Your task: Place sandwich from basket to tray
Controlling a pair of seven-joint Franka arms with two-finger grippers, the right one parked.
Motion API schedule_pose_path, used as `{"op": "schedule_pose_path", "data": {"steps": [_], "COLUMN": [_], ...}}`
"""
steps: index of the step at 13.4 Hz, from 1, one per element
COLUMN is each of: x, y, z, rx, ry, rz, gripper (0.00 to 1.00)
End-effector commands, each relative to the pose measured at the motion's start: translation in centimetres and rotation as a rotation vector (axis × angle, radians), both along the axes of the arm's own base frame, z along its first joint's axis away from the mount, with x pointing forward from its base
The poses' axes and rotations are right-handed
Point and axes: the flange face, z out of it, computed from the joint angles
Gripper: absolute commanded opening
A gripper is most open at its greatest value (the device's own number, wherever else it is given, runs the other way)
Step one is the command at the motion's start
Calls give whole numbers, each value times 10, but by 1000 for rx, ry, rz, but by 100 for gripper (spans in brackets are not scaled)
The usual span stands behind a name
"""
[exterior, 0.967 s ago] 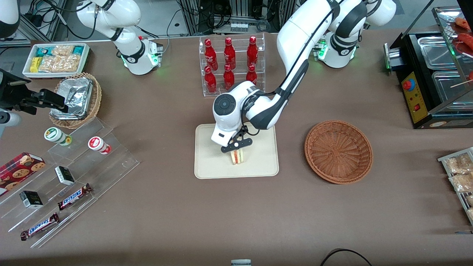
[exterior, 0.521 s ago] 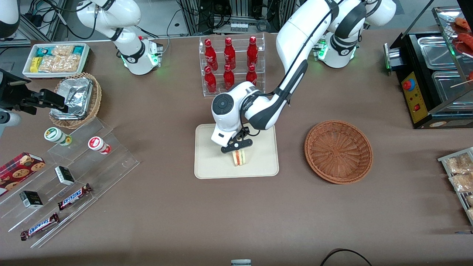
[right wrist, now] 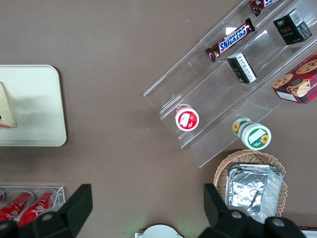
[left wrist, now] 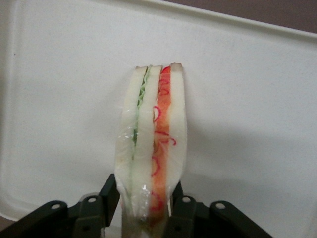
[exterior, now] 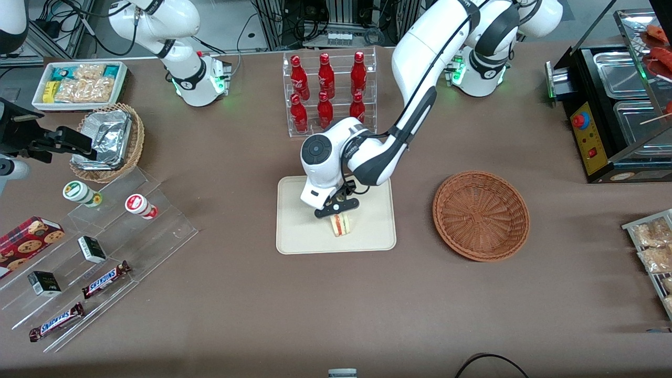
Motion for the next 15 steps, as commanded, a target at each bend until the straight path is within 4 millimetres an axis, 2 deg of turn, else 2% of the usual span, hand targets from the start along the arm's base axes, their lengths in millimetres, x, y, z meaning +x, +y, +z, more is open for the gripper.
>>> {"op": "schedule_pose_path", "data": {"steps": [1,4,6,8,11,13,15], "x": [3,10,15,19,20,28,42], "y": [-5,-3,1,4,6,27,65], "z": [37,85,106,118,120,147,175], "rx": [-6,-51,-69,-77,-58,-40,2], "ry": [-49,-99,-125,-142,-155,-151,-102], "rz": [11,18,24,30,11,32,9], "gripper": [100,100,100,100,100,100,100]}}
